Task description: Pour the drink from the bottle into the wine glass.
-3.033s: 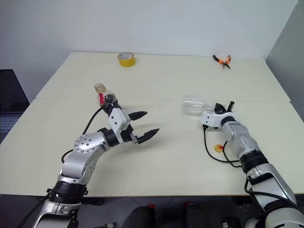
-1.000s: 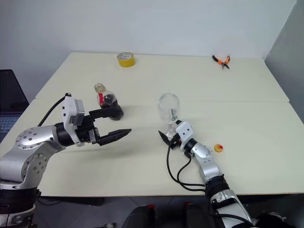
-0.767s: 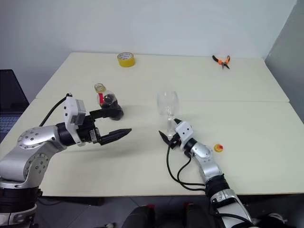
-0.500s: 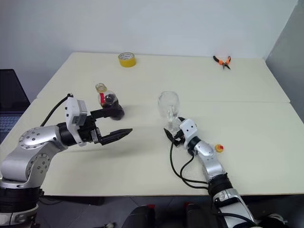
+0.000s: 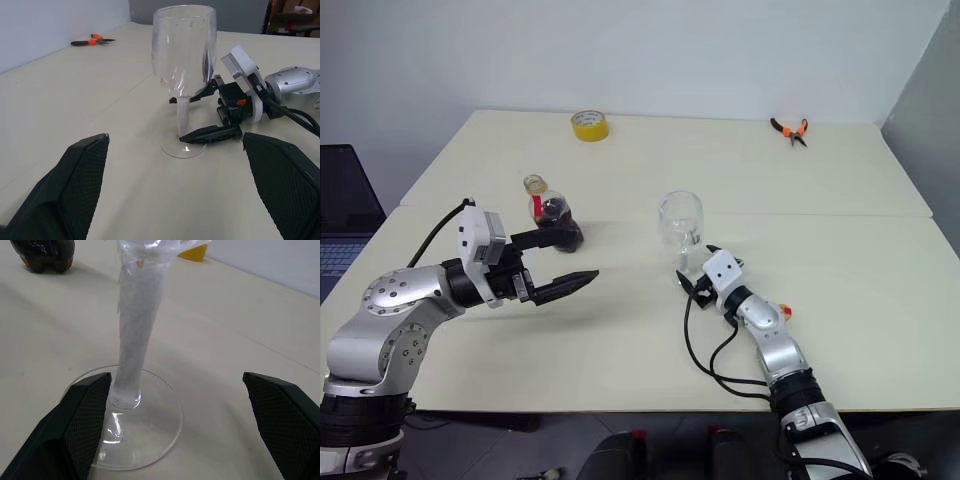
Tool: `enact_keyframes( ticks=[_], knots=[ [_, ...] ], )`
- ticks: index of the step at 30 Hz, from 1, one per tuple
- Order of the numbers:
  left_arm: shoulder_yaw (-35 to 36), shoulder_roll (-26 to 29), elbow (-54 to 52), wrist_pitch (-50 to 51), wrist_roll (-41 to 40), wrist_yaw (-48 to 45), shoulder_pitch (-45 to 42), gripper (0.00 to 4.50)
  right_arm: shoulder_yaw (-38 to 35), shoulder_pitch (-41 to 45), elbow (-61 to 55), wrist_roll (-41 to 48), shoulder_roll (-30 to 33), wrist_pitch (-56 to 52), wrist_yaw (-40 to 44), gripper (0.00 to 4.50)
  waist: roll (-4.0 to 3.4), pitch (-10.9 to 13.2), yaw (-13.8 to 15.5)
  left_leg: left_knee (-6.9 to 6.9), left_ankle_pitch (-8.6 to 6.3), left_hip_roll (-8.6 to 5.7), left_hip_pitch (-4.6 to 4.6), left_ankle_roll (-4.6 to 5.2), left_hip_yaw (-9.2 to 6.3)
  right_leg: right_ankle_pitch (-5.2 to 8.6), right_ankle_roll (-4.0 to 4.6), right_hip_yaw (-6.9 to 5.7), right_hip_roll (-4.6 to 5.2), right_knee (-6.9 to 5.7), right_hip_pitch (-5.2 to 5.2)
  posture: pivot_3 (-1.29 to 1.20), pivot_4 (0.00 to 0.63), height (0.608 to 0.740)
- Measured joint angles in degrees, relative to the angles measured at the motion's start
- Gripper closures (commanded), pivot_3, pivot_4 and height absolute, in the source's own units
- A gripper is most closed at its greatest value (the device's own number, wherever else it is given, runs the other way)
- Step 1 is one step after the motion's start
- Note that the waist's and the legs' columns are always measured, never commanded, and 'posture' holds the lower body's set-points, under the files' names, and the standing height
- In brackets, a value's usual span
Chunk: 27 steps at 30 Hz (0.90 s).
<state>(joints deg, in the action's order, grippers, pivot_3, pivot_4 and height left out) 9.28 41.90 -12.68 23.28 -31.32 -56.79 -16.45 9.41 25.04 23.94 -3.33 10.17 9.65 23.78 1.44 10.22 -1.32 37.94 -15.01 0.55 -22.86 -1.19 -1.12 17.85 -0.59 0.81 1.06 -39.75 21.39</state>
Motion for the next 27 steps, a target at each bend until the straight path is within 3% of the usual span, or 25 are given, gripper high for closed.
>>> enact_keyframes(
  ticks=[6, 11, 18, 22, 27],
  knots=[
    [0.0, -0.8, 0.0, -0.1, 0.3, 1.1, 0.1, 0.0, -0.1, -2.1, -3.5, 1.4, -0.1, -2.7, 1.2, 0.01, 0.0, 0.0, -0.1, -0.01, 0.0, 0.01, -0.01, 0.0, 0.0, 0.0, 0.0, 0.01, 0.0, 0.0, 0.01, 0.0, 0.15, 0.74],
    [0.7, -3.8, -0.3, -0.2, 0.7, 5.4, 2.6, 0.0, 0.0, -7.4, -14.2, 6.6, 1.0, -9.5, 6.6, 0.01, -0.03, 0.0, -0.3, -0.05, -0.01, 0.03, -0.05, 0.01, 0.0, 0.0, 0.0, 0.03, 0.0, 0.01, 0.06, 0.0, 0.15, 0.74],
    [4.2, -10.0, -5.3, -1.4, 1.8, 15.7, 11.2, 0.0, -2.3, -18.8, -37.2, 15.9, 10.6, -21.2, 13.5, 0.01, -0.01, 0.0, -0.2, -0.06, -0.02, 0.04, -0.07, 0.02, -0.05, 0.0, -0.01, -0.01, 0.01, 0.14, 0.02, 0.0, 0.15, 0.74],
    [5.7, -16.8, -7.1, -5.7, 8.1, 26.2, 17.9, 0.0, -5.8, -26.1, -53.0, 24.2, 15.4, -27.6, 15.3, 0.01, -0.01, 0.0, -0.1, -0.08, -0.02, 0.05, -0.07, 0.02, -0.08, 0.0, -0.02, -0.03, 0.01, 0.21, -0.03, 0.0, 0.15, 0.74],
    [6.0, -20.1, -6.4, -10.6, 15.3, 34.6, 19.5, 0.0, -6.2, -27.0, -60.1, 28.4, 18.8, -31.0, 16.3, 0.01, 0.09, 0.0, 0.0, -0.07, -0.02, 0.02, -0.03, 0.02, -0.16, 0.0, -0.02, -0.14, -0.01, 0.2, -0.1, 0.0, 0.15, 0.74]
  ],
)
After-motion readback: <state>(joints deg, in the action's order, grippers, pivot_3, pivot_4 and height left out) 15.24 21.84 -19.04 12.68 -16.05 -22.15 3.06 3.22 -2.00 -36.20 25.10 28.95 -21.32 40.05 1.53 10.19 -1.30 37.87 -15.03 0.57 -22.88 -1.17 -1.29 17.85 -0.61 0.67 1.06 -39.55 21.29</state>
